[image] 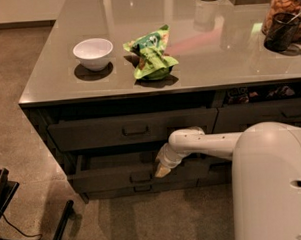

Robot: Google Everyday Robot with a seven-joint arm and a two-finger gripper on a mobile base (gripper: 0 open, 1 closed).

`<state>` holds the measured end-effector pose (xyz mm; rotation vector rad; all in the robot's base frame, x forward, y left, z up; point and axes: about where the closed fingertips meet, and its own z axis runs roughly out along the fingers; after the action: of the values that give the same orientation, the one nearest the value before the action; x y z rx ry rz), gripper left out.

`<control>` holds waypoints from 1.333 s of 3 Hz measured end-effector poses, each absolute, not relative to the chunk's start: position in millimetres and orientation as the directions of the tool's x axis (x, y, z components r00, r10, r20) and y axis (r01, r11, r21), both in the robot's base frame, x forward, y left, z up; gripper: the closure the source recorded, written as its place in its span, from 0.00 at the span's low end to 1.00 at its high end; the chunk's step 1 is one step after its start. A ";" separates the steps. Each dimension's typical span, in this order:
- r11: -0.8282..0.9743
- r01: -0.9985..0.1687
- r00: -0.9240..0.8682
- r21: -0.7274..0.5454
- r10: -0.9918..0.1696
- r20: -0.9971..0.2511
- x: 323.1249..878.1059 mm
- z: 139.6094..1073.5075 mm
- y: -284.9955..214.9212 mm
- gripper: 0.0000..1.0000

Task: Open middle drawer

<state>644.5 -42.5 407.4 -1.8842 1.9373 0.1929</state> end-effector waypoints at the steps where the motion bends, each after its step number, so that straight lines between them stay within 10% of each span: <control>1: 0.054 -0.983 0.019 -0.175 -0.920 -0.391 629.6 413.6 -47.5 1.00; 4: 0.044 -0.985 0.025 -0.166 -0.919 -0.394 628.8 409.5 -45.3 0.35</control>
Offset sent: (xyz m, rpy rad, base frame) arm -0.0149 -0.0051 0.0067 -0.0040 0.0196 0.0132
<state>628.8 -45.3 409.5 -1.9154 1.9349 0.2274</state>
